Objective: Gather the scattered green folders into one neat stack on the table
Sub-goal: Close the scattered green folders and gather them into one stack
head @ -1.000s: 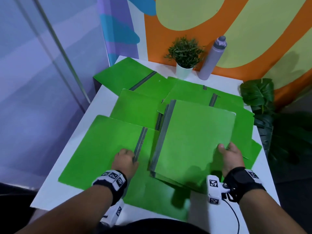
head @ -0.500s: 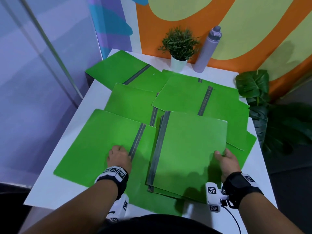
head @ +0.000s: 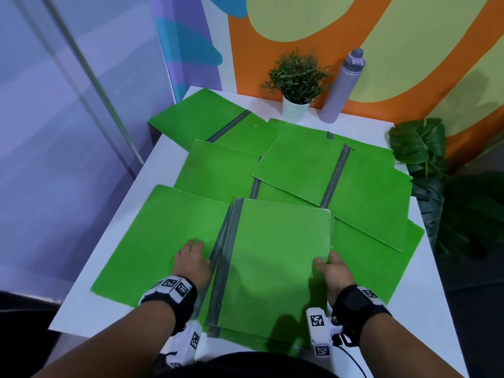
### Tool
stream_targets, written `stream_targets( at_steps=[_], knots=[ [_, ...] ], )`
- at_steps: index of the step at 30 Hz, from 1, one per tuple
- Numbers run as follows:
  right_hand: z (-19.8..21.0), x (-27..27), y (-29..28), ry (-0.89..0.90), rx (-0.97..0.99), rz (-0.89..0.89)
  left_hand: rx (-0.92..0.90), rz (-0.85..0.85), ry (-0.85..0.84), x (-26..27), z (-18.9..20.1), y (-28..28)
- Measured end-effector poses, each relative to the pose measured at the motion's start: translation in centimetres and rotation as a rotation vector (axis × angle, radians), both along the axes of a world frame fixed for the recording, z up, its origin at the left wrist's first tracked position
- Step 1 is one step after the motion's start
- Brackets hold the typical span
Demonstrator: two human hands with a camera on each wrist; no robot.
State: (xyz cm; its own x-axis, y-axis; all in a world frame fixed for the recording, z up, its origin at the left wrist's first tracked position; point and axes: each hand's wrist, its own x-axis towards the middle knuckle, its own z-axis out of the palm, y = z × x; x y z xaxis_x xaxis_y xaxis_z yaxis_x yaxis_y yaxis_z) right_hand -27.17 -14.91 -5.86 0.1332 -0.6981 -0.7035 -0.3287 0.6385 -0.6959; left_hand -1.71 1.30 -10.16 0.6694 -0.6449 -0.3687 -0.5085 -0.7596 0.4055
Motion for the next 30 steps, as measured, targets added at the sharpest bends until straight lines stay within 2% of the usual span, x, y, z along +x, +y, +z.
stream_targets(
  at_steps=[4, 6, 9, 12, 14, 17, 20, 25, 30],
  knots=[
    [2.8, 0.0, -1.0, -0.092, -0.119, -0.007, -0.139, 0.077, 0.064, 1.1, 2.5, -0.1],
    [4.6, -0.3, -2.0, -0.2, -0.148, -0.056, -0.242, 0.093, 0.173, 1.3, 5.4, -0.2],
    [7.0, -0.6, -4.1, -0.388, -0.15, -0.147, -0.387, -0.008, 0.426, 1.1, 10.5, -0.4],
    [8.7, 0.3, -5.8, -0.531, -0.158, -0.167, -0.55, -0.131, 0.639, 0.5, 14.6, -0.8],
    [9.2, 1.2, -6.3, -0.596, -0.164, -0.155, -0.645, -0.176, 0.741, 0.3, 16.5, -1.2],
    [9.4, 2.2, -6.4, -0.627, -0.196, -0.161, -0.687, -0.148, 0.832, 0.6, 18.1, -1.7],
    [8.6, 2.6, -6.5, -0.623, -0.201, -0.123, -0.656, -0.177, 0.793, 1.2, 18.4, -1.7],
    [7.9, 3.3, -6.6, -0.561, -0.229, 0.039, -0.675, -0.206, 0.665, 0.9, 18.6, -2.0],
    [6.9, 5.4, -6.5, -0.393, -0.41, 0.178, -0.764, -0.131, 0.485, 1.2, 18.7, -3.5]
  ],
)
